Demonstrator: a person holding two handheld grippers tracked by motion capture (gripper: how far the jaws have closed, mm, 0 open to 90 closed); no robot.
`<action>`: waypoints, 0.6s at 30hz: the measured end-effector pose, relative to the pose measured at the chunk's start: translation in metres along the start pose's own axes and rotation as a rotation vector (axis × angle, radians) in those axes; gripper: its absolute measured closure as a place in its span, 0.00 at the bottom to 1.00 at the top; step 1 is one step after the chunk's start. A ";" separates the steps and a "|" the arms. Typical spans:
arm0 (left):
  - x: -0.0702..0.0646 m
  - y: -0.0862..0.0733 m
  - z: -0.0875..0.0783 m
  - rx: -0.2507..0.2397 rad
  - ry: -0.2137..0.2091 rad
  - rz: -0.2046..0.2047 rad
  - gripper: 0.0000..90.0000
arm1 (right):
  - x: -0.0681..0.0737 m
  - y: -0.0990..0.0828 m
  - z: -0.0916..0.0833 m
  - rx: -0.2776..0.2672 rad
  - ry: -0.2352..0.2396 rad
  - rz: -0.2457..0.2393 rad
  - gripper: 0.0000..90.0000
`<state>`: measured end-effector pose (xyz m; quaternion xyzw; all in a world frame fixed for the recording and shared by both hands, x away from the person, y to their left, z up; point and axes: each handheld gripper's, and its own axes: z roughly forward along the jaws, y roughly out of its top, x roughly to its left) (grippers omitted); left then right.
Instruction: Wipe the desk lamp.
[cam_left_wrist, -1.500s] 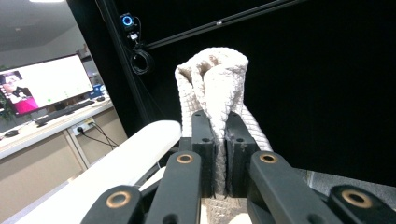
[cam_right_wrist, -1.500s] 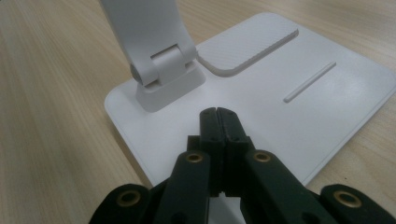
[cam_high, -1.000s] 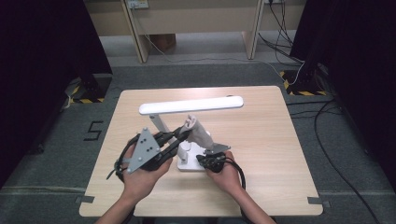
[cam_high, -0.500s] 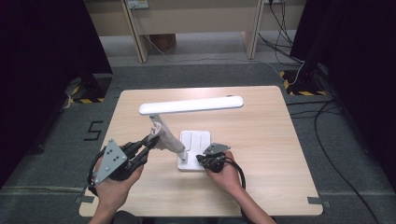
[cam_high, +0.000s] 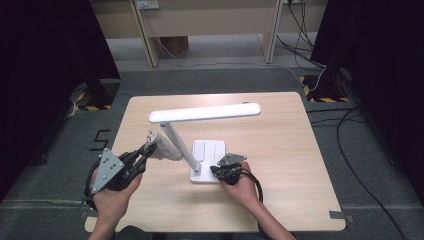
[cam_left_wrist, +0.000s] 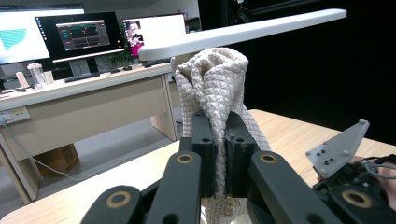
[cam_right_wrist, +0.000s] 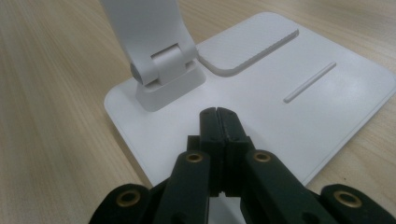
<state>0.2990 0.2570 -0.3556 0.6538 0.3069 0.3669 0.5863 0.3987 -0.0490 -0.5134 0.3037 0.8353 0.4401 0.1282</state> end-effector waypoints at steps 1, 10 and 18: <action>0.002 0.000 0.002 0.003 0.006 -0.003 0.94 | 0.000 0.000 0.000 0.001 0.000 0.001 1.00; 0.010 -0.001 0.019 0.015 0.024 -0.021 0.94 | 0.000 0.000 0.000 0.000 0.000 0.002 1.00; 0.010 0.000 0.031 0.004 0.036 -0.049 0.94 | 0.000 -0.001 0.000 -0.004 0.002 0.007 1.00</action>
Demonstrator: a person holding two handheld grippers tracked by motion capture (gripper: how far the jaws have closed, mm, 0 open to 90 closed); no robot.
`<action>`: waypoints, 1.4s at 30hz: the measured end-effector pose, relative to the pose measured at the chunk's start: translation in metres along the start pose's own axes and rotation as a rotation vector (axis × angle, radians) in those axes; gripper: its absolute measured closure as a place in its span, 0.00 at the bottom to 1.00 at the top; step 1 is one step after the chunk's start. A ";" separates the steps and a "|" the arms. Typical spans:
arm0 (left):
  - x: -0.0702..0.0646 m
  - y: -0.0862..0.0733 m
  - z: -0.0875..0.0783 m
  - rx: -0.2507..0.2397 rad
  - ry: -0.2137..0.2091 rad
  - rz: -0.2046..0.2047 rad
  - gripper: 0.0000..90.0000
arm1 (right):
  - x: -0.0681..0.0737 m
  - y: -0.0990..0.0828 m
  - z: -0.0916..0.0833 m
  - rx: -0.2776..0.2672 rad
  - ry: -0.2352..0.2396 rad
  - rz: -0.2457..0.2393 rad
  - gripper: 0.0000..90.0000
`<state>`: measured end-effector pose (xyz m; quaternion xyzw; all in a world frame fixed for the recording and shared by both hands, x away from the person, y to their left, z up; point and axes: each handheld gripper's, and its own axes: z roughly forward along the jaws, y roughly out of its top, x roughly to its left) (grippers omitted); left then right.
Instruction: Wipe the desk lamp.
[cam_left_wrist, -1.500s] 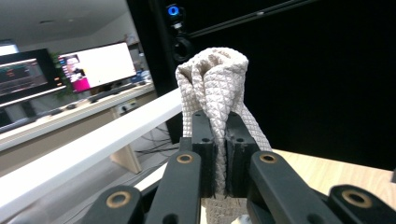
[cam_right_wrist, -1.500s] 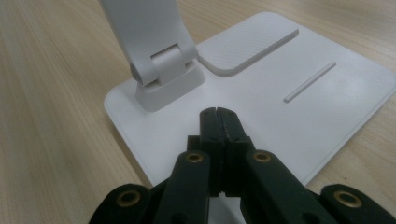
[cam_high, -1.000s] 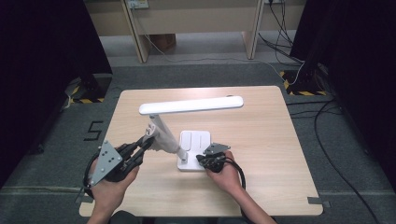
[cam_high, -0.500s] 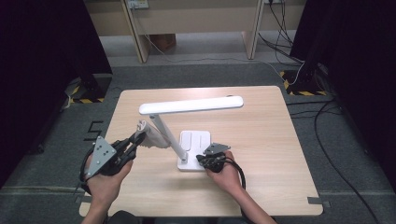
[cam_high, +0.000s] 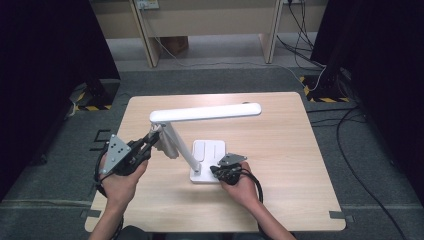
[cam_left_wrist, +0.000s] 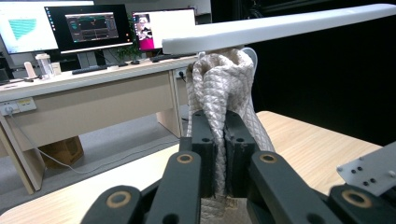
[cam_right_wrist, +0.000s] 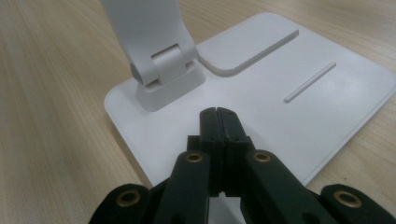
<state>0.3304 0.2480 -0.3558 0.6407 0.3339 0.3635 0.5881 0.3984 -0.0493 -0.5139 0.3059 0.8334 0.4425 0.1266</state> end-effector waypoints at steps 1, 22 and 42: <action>0.000 0.000 0.000 0.000 -0.001 -0.002 0.94 | 0.000 0.000 0.000 0.003 0.000 0.008 1.00; 0.002 -0.016 0.013 0.023 -0.011 -0.068 0.94 | 0.000 -0.001 0.000 -0.003 0.001 0.004 1.00; -0.002 -0.030 0.019 0.045 -0.022 -0.106 0.94 | 0.000 -0.001 0.001 -0.004 0.000 0.007 1.00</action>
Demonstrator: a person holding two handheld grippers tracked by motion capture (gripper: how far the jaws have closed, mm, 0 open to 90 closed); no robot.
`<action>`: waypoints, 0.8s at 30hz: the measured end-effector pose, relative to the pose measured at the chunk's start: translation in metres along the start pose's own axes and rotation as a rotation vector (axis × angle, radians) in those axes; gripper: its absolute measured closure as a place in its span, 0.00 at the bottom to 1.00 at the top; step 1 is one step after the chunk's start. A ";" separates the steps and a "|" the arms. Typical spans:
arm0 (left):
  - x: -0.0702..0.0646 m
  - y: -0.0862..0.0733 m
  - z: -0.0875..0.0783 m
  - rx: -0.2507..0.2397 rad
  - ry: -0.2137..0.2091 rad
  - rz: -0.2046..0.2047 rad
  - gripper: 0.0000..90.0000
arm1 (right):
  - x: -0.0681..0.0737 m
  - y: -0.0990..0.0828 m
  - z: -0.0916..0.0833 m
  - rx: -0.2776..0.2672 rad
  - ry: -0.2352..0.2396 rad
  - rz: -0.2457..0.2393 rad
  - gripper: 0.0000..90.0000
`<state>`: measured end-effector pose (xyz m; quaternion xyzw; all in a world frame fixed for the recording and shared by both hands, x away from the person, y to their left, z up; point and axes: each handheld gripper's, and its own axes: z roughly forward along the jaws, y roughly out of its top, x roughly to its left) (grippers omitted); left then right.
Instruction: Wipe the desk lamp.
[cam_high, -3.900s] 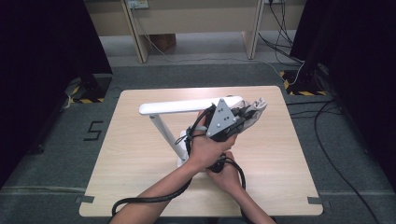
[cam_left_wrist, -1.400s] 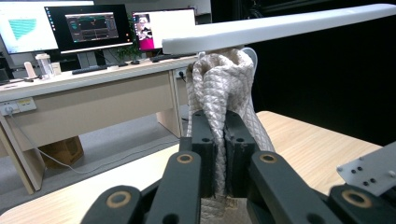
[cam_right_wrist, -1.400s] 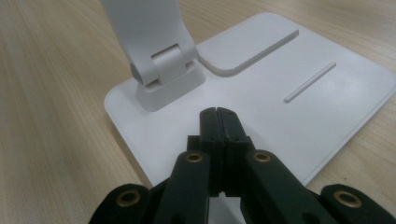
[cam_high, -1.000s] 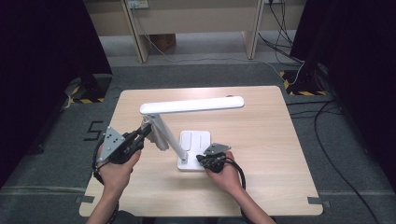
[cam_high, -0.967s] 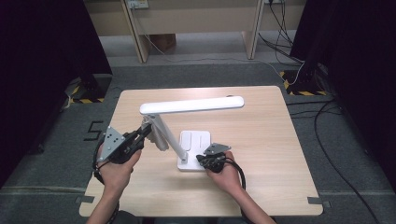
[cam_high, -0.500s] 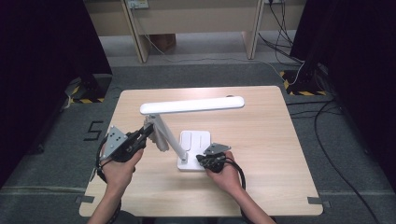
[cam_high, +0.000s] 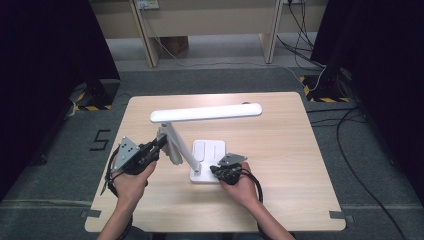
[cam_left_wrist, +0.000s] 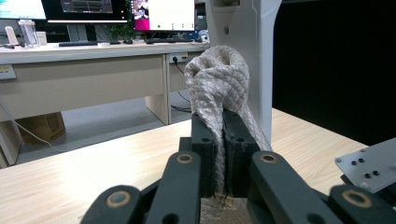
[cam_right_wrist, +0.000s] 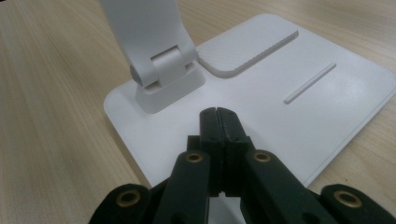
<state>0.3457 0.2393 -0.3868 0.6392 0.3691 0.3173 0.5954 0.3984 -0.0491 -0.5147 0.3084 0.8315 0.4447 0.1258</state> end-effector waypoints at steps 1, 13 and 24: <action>0.000 -0.001 0.000 0.000 0.000 -0.003 0.94 | 0.000 0.000 0.000 0.000 -0.001 -0.001 1.00; -0.002 -0.010 0.003 0.011 -0.001 -0.019 0.94 | 0.000 0.000 0.000 0.000 0.000 0.001 1.00; -0.002 -0.017 0.005 0.023 -0.005 -0.025 0.94 | 0.000 0.000 0.000 -0.001 -0.001 0.002 1.00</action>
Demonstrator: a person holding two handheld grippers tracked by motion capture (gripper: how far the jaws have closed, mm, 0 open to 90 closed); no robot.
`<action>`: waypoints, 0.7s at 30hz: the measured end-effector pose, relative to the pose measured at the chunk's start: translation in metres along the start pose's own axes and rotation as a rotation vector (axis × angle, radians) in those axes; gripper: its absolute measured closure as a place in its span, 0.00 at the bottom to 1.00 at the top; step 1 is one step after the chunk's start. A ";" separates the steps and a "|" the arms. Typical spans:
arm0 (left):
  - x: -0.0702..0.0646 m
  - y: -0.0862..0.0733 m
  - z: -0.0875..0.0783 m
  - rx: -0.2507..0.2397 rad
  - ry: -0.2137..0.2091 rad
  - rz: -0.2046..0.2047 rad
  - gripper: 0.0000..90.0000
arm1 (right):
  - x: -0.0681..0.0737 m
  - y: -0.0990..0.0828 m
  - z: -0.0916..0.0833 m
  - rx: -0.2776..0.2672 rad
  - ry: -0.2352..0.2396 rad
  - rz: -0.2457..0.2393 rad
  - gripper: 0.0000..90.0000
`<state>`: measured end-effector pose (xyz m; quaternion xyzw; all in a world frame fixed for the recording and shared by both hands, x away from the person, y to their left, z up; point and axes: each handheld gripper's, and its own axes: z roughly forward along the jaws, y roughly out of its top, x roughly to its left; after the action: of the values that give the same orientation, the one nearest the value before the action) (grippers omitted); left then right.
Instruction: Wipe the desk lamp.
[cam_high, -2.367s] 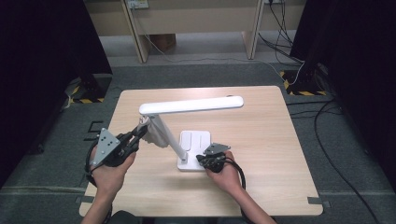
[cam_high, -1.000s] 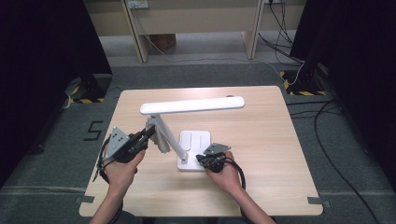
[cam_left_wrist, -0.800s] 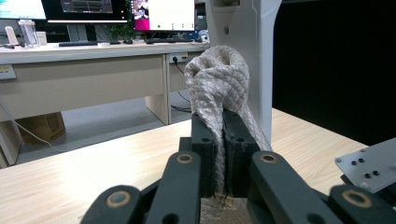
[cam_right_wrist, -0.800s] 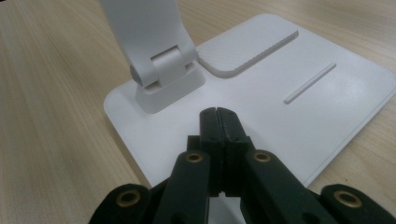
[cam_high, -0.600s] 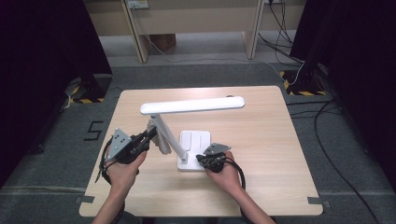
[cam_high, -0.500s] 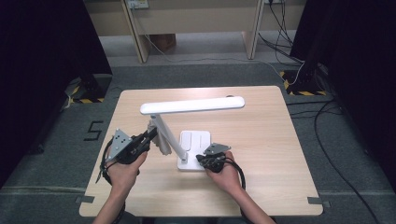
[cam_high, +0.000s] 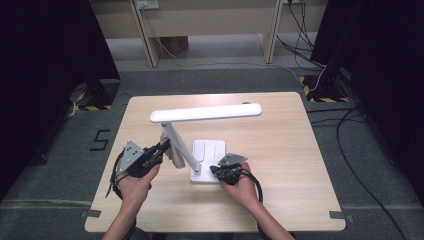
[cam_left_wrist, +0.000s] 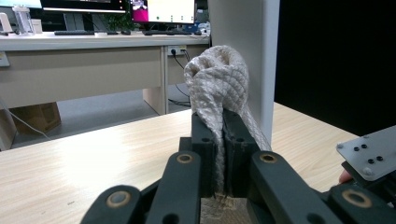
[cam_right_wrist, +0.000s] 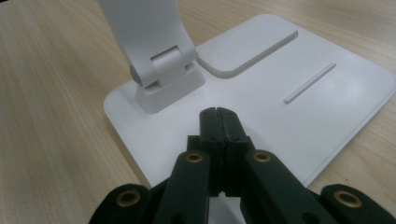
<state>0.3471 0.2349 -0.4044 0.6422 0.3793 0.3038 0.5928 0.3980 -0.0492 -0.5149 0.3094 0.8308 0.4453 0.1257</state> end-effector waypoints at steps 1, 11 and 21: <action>0.000 -0.001 0.000 0.000 -0.001 -0.001 0.94 | 0.000 0.000 0.000 0.000 0.000 0.000 1.00; -0.001 -0.008 0.002 0.003 -0.006 -0.011 0.94 | 0.000 0.000 0.000 0.000 0.001 0.000 1.00; -0.002 -0.019 0.005 0.006 -0.011 -0.022 0.94 | 0.000 0.000 0.000 -0.001 0.004 0.003 1.00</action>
<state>0.3473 0.2308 -0.4241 0.6415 0.3839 0.2925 0.5963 0.3984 -0.0494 -0.5150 0.3099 0.8304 0.4463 0.1235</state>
